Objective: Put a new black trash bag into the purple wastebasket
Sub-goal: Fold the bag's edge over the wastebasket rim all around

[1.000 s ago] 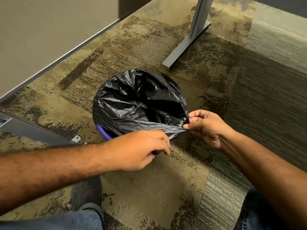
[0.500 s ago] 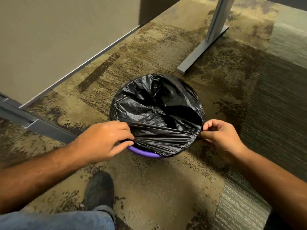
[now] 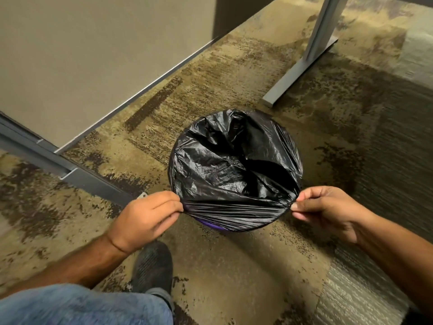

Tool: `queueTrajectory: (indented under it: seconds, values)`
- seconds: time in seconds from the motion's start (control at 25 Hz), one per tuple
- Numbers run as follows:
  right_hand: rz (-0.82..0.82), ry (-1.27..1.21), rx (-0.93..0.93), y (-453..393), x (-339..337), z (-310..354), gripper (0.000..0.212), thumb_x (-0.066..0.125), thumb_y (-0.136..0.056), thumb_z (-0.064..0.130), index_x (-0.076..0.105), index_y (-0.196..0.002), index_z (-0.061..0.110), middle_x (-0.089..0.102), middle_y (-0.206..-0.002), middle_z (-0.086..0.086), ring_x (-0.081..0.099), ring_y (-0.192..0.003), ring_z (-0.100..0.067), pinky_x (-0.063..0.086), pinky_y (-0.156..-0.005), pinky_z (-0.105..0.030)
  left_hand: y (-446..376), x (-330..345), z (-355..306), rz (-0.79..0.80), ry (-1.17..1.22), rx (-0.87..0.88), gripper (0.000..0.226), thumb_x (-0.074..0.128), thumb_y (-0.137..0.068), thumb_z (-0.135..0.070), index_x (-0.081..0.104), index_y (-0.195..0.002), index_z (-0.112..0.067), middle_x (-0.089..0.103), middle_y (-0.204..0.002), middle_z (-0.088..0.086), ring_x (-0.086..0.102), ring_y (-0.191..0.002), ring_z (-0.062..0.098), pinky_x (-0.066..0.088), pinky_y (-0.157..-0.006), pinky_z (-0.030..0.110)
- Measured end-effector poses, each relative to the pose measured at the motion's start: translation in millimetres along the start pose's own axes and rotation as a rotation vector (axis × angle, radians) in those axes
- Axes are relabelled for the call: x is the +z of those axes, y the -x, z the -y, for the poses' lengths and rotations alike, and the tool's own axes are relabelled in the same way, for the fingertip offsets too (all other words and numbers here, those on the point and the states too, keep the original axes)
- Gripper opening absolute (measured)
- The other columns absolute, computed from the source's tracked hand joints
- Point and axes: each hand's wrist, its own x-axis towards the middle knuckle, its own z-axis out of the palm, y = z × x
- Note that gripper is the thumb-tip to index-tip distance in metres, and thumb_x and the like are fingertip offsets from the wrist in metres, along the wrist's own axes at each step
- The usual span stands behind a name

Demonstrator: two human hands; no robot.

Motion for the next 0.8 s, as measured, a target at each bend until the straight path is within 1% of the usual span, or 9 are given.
queueTrajectory:
  seconds: [0.12,0.24,0.36,0.48,0.56,0.64,0.72,0.76,0.8]
  values:
    - [-0.006,-0.044,0.004,1,2,-5,0.017,0.076,-0.057,-0.013,0.072,-0.059,0.004,0.071,-0.065,-0.016,0.076,-0.058,-0.019,0.063,-0.052,-0.026,4,3,3,-0.039,0.075,0.014,0.019,0.071,-0.096,-0.021,0.083,-0.102,-0.007,0.080,-0.105,0.005,0.075,-0.097,0.015,0.061,-0.094,0.033]
    - [-0.030,-0.105,-0.030,5,4,-9,0.024,0.075,-0.058,-0.014,0.065,-0.072,0.002,0.069,-0.066,-0.015,0.076,-0.059,-0.019,0.063,-0.052,-0.027,8,4,7,-0.044,0.125,0.043,0.018,0.074,-0.095,-0.021,0.084,-0.104,-0.010,0.081,-0.108,0.000,0.074,-0.104,0.009,0.056,-0.103,0.029]
    - [-0.027,-0.168,-0.022,14,2,-8,0.026,0.073,-0.061,-0.016,0.063,-0.074,0.004,0.071,-0.069,-0.015,0.078,-0.064,-0.021,0.064,-0.054,-0.028,12,15,6,0.081,0.103,0.108,0.016,0.075,-0.096,-0.023,0.084,-0.105,-0.015,0.081,-0.106,-0.003,0.075,-0.098,0.013,0.061,-0.095,0.031]
    - [-0.033,-0.100,-0.015,20,3,-10,0.030,0.070,-0.069,-0.022,0.054,-0.069,0.004,0.070,-0.070,-0.015,0.078,-0.064,-0.022,0.065,-0.054,-0.029,12,29,3,0.174,0.023,0.169,0.023,0.067,-0.097,-0.031,0.082,-0.107,-0.017,0.081,-0.105,-0.003,0.075,-0.095,0.017,0.064,-0.084,0.034]
    - [-0.050,-0.062,-0.020,20,4,-10,0.037,0.064,-0.079,-0.027,0.050,-0.068,0.005,0.069,-0.067,-0.013,0.078,-0.062,-0.022,0.065,-0.055,-0.029,7,34,3,0.227,0.011,0.142,0.035,0.061,-0.098,-0.041,0.078,-0.118,-0.018,0.079,-0.115,-0.002,0.073,-0.105,0.017,0.063,-0.089,0.034]
    - [-0.075,-0.013,-0.050,16,5,-9,0.039,0.061,-0.083,-0.029,0.049,-0.067,0.005,0.067,-0.064,-0.012,0.077,-0.060,-0.023,0.064,-0.054,-0.029,4,41,6,0.339,0.057,0.016,0.049,0.059,-0.098,-0.055,0.070,-0.132,-0.022,0.074,-0.130,-0.003,0.066,-0.120,0.015,0.057,-0.099,0.033]
    - [-0.105,0.118,-0.102,13,7,-8,0.030,0.060,-0.084,-0.028,0.051,-0.075,-0.001,0.062,-0.066,-0.016,0.074,-0.059,-0.022,0.064,-0.057,-0.031,3,47,11,0.446,0.290,-0.260,0.048,0.062,-0.097,-0.057,0.071,-0.132,-0.025,0.074,-0.130,-0.003,0.068,-0.119,0.016,0.058,-0.099,0.038]
    - [-0.130,0.179,-0.127,12,8,-8,0.023,0.059,-0.085,-0.027,0.055,-0.082,-0.005,0.060,-0.071,-0.019,0.071,-0.061,-0.023,0.065,-0.062,-0.035,-2,48,16,0.436,0.480,-0.450,0.037,0.067,-0.097,-0.047,0.075,-0.125,-0.023,0.078,-0.122,0.000,0.073,-0.110,0.022,0.062,-0.092,0.045]
    - [-0.160,0.206,-0.144,10,7,-7,0.019,0.056,-0.087,-0.025,0.058,-0.088,-0.006,0.060,-0.075,-0.020,0.069,-0.064,-0.025,0.065,-0.067,-0.039,-8,49,22,0.361,0.689,-0.653,0.023,0.069,-0.099,-0.029,0.078,-0.118,-0.020,0.080,-0.115,0.005,0.076,-0.099,0.027,0.064,-0.082,0.046]
